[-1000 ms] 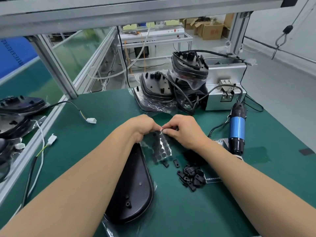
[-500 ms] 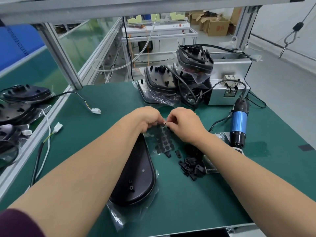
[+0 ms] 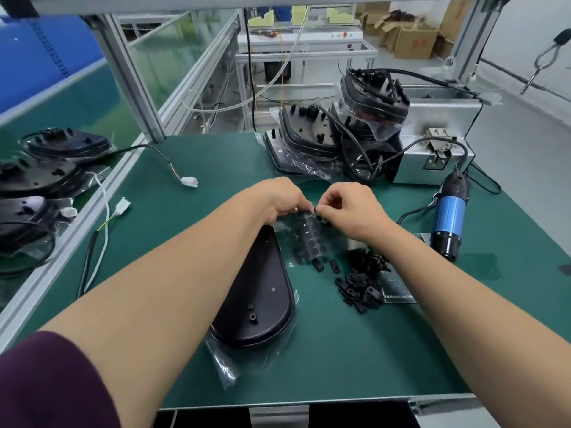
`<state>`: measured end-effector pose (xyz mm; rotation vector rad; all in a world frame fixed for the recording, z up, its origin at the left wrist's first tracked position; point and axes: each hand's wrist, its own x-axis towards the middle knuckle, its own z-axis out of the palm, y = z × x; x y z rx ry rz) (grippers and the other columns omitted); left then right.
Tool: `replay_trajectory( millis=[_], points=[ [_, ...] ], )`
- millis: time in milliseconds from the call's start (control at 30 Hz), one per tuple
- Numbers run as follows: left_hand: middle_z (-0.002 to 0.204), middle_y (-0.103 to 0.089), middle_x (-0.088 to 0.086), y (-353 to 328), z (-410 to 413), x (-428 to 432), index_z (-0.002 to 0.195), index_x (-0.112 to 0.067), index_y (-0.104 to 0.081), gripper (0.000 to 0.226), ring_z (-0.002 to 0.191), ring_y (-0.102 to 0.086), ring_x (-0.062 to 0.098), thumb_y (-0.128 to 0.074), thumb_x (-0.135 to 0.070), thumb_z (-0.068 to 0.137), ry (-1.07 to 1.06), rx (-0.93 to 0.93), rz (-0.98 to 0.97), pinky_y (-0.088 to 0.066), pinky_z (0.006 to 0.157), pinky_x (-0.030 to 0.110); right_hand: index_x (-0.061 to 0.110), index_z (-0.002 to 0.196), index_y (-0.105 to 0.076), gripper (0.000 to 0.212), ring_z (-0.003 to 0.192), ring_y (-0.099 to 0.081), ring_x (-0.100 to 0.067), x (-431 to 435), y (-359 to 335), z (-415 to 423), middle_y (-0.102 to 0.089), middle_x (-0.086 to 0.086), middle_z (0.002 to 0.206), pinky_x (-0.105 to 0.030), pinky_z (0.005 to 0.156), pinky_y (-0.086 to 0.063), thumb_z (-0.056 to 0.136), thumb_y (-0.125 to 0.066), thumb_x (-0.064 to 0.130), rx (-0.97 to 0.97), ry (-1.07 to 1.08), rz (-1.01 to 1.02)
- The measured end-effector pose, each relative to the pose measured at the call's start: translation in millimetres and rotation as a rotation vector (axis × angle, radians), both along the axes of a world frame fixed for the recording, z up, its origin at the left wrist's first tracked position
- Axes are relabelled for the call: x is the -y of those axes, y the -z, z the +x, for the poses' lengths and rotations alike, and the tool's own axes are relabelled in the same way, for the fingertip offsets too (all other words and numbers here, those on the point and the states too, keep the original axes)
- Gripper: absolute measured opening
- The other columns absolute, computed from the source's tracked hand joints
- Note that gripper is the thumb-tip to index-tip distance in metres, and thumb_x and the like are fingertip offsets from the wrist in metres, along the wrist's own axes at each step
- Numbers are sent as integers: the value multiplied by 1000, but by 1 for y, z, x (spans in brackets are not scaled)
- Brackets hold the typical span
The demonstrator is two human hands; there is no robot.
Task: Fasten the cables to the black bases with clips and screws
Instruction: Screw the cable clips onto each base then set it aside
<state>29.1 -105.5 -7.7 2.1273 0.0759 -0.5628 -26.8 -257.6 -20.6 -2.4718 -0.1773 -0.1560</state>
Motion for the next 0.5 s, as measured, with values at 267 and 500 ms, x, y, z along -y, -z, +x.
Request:
replay_trajectory(
  millis=[267,500],
  points=[
    [87,-71,1,-12,-20,-53,88,-13,-74,12,90,-62,12,-77,-8,77,56,250,-35,-45,90,27,8,84,-68,9,55,-55,-13,-32,-24,-31,-62,-4,66,-22,56,-47,92,-64,7,-276,-283,341],
    [102,-69,0,-20,-61,-108,86,-20,-73,12,96,-59,10,-80,-20,77,108,349,76,-43,84,23,21,82,-69,11,55,-46,-6,-60,-16,-37,-60,5,70,-23,57,-41,92,-66,18,-388,-336,169]
  ],
)
